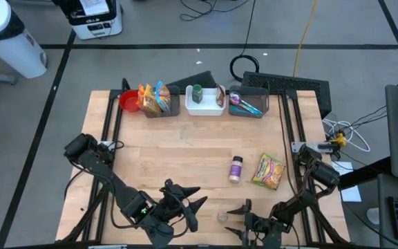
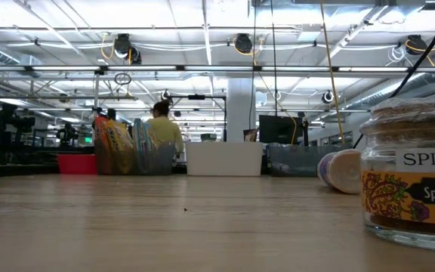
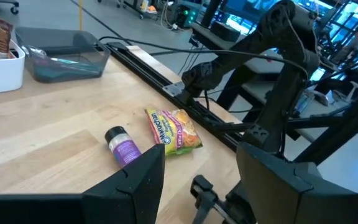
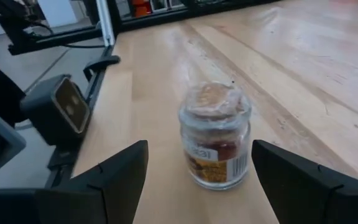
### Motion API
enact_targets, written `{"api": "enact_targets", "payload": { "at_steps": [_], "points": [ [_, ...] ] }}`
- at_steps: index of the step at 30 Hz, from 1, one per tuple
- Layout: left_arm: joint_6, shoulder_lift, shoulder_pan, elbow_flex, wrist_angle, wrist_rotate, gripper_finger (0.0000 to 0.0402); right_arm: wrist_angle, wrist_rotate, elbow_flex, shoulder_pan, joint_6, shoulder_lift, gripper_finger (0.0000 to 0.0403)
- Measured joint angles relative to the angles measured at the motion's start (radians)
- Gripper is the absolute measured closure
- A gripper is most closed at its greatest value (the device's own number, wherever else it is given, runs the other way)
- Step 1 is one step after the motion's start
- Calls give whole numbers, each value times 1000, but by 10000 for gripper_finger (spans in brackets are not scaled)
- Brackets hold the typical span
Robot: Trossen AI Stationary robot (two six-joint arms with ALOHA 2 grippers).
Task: Pick & Place Food Item
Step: Put the brown seasoning bottle into the white bin
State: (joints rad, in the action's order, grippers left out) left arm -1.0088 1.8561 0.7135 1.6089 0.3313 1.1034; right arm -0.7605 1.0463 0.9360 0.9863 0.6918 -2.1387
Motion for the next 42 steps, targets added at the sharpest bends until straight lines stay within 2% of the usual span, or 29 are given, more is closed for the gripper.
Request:
{"api": "enact_targets", "payload": {
  "at_steps": [4,14,22,36,42],
  "points": [
    [2,0,-1,0,-2,0,192,-2,1,0,-12,3,-27,124],
    [11,1,-6,0,0,-3,192,-169,8,2,-70,-55,-108,124],
    [34,2,-6,0,8,-4,192,-177,-94,2,-104,-119,-110,125],
    [37,2,-6,0,14,-32,192,-170,-180,1,-103,-135,-111,201],
    [37,2,-6,0,16,-34,192,-117,-180,1,-101,-83,-111,213]
  ]
}}
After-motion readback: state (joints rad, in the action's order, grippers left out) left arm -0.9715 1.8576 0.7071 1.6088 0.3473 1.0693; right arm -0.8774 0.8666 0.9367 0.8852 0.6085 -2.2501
